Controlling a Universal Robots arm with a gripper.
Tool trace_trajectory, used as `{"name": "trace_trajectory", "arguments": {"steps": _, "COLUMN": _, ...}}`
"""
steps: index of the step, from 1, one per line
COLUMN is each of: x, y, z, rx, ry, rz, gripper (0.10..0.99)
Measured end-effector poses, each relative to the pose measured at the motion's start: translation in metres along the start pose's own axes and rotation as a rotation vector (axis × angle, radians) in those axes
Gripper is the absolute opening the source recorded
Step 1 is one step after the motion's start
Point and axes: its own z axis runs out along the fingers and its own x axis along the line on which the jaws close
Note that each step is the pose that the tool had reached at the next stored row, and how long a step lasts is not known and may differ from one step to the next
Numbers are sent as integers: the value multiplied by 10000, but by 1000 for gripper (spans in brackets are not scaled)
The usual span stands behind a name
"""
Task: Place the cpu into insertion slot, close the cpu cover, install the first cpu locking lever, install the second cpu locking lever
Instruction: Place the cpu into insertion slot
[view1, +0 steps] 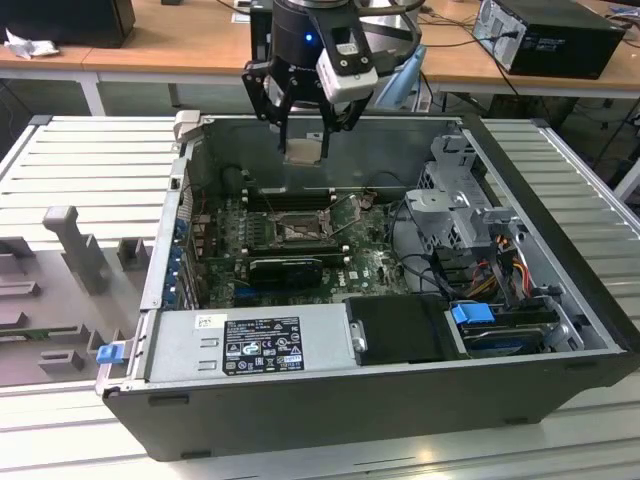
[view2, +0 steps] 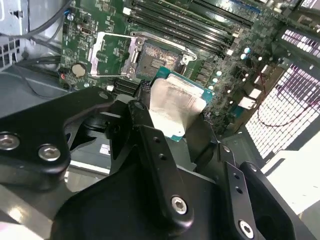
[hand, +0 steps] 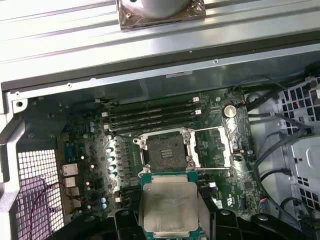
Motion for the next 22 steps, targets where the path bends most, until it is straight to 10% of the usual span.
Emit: {"name": "trace_trajectory", "arguments": {"steps": 22, "x": 0, "y": 0, "z": 0, "rx": -33, "ry": -225, "rz": 2571, "gripper": 529}}
